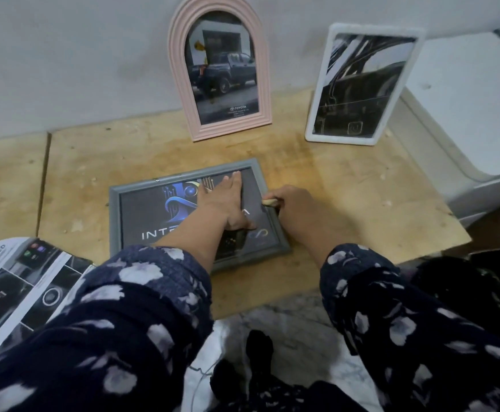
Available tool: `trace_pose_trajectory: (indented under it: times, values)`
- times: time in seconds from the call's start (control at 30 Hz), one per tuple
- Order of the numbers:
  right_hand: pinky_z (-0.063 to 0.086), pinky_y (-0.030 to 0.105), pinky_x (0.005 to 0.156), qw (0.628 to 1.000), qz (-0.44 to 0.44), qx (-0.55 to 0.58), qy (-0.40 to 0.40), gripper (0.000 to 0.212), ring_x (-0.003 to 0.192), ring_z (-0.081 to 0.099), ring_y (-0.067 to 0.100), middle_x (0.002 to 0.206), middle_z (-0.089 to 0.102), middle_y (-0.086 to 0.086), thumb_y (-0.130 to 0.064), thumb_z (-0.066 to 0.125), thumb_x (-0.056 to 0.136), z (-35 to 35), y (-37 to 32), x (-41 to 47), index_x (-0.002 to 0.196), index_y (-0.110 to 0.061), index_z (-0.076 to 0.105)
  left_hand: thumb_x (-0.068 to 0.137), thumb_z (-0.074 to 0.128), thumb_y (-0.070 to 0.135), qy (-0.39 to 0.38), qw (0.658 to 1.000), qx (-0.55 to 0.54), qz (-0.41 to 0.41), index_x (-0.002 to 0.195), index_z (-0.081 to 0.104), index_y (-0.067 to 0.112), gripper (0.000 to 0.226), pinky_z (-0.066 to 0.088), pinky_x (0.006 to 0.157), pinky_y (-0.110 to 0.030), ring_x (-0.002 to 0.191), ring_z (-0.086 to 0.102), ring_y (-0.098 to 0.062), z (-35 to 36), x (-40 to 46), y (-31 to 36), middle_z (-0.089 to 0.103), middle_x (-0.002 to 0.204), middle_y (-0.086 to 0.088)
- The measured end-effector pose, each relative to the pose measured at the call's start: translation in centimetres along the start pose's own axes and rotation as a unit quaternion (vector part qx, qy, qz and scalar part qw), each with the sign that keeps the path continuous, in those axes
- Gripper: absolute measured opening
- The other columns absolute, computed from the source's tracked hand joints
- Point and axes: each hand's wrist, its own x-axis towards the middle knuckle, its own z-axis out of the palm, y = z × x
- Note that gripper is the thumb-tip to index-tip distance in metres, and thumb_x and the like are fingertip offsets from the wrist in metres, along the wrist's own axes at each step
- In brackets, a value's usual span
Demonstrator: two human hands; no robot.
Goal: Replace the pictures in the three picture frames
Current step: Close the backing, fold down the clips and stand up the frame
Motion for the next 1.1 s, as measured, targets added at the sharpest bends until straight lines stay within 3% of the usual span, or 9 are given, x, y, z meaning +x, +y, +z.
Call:
trace_pose_trajectory:
  times: [0.3, 0.43, 0.57, 0.73, 0.87, 1.0, 1.1]
  values:
    - [0.049, 0.035, 0.089, 0.999, 0.035, 0.019, 0.013, 0.039, 0.104, 0.06, 0.026, 0.11, 0.066, 0.008, 0.005, 0.048, 0.08, 1.2, 1.2, -4.2, 0.105, -0.017, 0.069, 0.079, 0.066, 0.06, -0.012, 1.0, -0.009, -0.002, 0.152, -0.018, 0.015, 0.12, -0.002, 0.117, -0.055, 0.149, -0.001, -0.019, 0.3, 0.0, 0.0, -0.007, 0.162, -0.006]
    - [0.05, 0.04, 0.09, 0.998, 0.041, 0.036, 0.012, 0.043, 0.102, 0.061, 0.026, 0.107, 0.066, 0.008, 0.009, 0.047, 0.077, 1.2, 1.1, -5.3, 0.105, -0.015, 0.069, 0.08, 0.066, 0.059, -0.01, 1.0, -0.017, 0.003, 0.152, -0.017, 0.013, 0.12, -0.004, 0.117, -0.055, 0.149, -0.004, -0.018, 0.2, 0.1, -0.2, -0.007, 0.162, -0.005]
    - [0.048, 0.033, 0.088, 0.998, 0.056, 0.015, 0.005, 0.046, 0.102, 0.058, 0.024, 0.107, 0.063, 0.005, 0.009, 0.05, 0.075, 1.0, 1.0, -6.7, 0.108, -0.019, 0.068, 0.079, 0.068, 0.058, -0.01, 1.0, -0.023, 0.007, 0.152, -0.017, 0.012, 0.12, -0.003, 0.117, -0.056, 0.149, -0.005, -0.018, 0.3, 0.2, -0.1, -0.006, 0.162, -0.005]
    - [0.043, 0.029, 0.092, 0.991, 0.132, 0.016, 0.012, 0.049, 0.112, 0.054, 0.022, 0.12, 0.06, 0.002, 0.001, 0.051, 0.08, 0.9, 0.0, -8.6, 0.12, -0.024, 0.063, 0.079, 0.068, 0.057, 0.002, 1.0, -0.03, 0.009, 0.152, -0.016, 0.012, 0.12, -0.002, 0.117, -0.057, 0.149, -0.005, -0.018, 0.4, 0.3, 0.0, -0.006, 0.162, -0.005]
    - [0.045, 0.026, 0.088, 0.976, 0.195, 0.076, 0.057, 0.05, 0.109, 0.059, 0.019, 0.116, 0.065, -0.003, 0.001, 0.053, 0.079, 1.8, -1.1, -10.4, 0.12, -0.026, 0.063, 0.079, 0.068, 0.057, 0.017, 0.999, -0.034, 0.009, 0.152, -0.015, 0.013, 0.12, -0.001, 0.117, -0.056, 0.149, -0.003, -0.017, 0.6, 0.1, -0.1, -0.004, 0.162, -0.004]
    - [0.039, 0.02, 0.083, 0.958, 0.251, 0.116, 0.076, 0.044, 0.109, 0.059, 0.017, 0.117, 0.066, -0.005, -0.001, 0.052, 0.081, 2.0, -2.6, -10.7, 0.116, -0.024, 0.065, 0.081, 0.067, 0.056, 0.082, 0.996, -0.033, 0.027, 0.153, -0.013, 0.014, 0.116, -0.002, 0.118, -0.052, 0.149, 0.0, -0.016, 1.2, -1.1, 0.2, 0.003, 0.162, -0.005]
    - [0.041, 0.022, 0.082, 0.956, 0.252, 0.135, 0.057, 0.037, 0.106, 0.058, 0.02, 0.117, 0.065, -0.002, -0.004, 0.051, 0.084, 1.2, -2.7, -10.8, 0.113, -0.021, 0.067, 0.087, 0.064, 0.047, 0.193, 0.979, -0.017, 0.056, 0.154, -0.003, 0.017, 0.1, 0.006, 0.118, -0.044, 0.148, 0.013, -0.016, 2.1, -2.8, 1.0, 0.02, 0.159, -0.005]
